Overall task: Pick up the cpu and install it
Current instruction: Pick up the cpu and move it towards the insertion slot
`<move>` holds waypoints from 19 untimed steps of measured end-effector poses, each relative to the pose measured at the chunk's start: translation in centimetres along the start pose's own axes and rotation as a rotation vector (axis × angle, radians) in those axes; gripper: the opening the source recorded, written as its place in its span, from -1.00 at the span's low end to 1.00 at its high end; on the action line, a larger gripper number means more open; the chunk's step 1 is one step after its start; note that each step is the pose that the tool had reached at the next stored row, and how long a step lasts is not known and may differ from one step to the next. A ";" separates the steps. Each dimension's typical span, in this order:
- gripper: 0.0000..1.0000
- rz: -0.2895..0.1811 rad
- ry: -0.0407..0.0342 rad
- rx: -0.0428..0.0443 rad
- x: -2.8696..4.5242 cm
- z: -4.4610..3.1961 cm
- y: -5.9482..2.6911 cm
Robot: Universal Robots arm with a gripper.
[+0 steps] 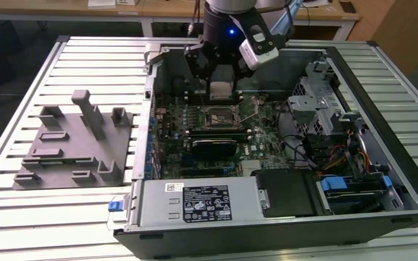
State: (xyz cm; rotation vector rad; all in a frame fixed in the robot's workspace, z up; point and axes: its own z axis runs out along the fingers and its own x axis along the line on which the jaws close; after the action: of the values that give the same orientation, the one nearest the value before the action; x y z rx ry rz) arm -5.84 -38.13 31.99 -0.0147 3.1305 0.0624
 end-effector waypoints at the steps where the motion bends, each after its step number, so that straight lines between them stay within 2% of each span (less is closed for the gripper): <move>1: 0.08 0.000 0.0001 0.0000 -0.11 0.16 0.03; 19: 0.08 0.000 0.0006 -0.0001 -1.10 3.41 1.27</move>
State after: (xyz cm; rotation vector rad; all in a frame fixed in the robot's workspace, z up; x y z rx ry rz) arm -4.72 -36.71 28.64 -0.0146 3.1311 0.0625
